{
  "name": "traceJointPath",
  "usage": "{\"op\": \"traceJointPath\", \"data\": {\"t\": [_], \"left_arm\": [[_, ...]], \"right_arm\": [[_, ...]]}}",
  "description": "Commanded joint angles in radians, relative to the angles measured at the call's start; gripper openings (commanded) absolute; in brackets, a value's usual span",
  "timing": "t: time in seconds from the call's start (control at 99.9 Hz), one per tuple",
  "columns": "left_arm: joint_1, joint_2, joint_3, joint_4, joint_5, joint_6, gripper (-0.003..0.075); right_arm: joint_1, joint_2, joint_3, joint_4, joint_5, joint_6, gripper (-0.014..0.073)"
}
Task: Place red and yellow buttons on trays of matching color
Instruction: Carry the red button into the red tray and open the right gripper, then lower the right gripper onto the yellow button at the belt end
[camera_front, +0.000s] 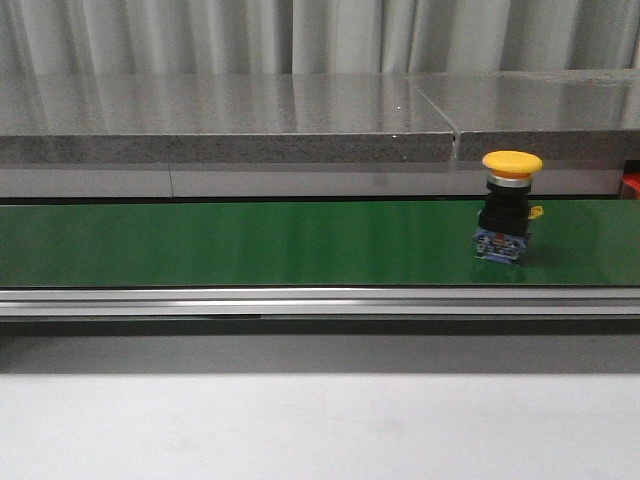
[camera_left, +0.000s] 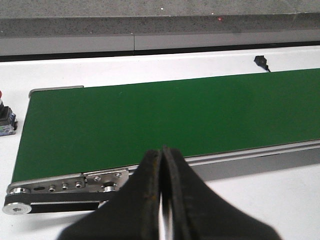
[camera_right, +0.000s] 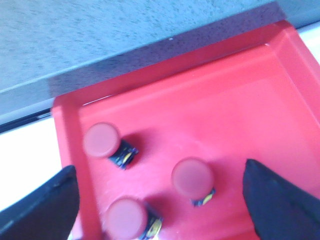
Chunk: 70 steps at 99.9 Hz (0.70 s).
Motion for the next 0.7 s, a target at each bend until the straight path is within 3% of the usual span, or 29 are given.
{"op": "traceJointPath", "data": {"t": [0.0, 0.38, 0.691], "left_arm": [[-0.008, 0.004, -0.026, -0.012, -0.074, -0.011, -0.0019], [-0.008, 0.004, -0.026, -0.012, -0.074, -0.011, -0.0019], [-0.008, 0.004, -0.026, -0.012, -0.074, -0.011, -0.0019]], "right_arm": [[0.010, -0.124, 0.033, 0.018, -0.063, -0.016, 0.0653], [0.124, -0.449, 0.353, 0.018, -0.027, -0.040, 0.0653], [0.236, -0.537, 0.511, 0.018, 0.098, -0.085, 0.0653]]}}
